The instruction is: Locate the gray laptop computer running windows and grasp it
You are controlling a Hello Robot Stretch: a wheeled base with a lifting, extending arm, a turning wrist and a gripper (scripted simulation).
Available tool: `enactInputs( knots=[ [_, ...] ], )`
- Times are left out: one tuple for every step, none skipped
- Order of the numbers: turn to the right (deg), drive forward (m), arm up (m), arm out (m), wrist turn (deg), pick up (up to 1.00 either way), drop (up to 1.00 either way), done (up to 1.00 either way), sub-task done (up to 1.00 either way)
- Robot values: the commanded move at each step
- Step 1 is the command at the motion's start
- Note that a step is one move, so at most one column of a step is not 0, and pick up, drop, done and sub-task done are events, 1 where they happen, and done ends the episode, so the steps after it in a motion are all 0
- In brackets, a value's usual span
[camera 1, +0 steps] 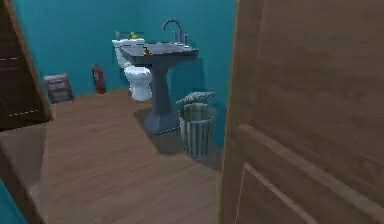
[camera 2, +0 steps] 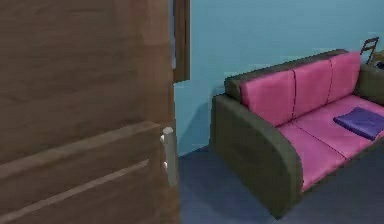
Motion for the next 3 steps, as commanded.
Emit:
enactInputs(
  knots=[
    [-24.0, 0.0, 0.0, 0.0, 0.0, 0.0, 0.0, 0.0, 0.0],
    [0.0, 0.3, 0.0, 0.0, 0.0, 0.0, 0.0, 0.0, 0.0],
    [-6.0, 0.0, 0.0, 0.0, 0.0, 0.0, 0.0, 0.0, 0.0]
  ],
)
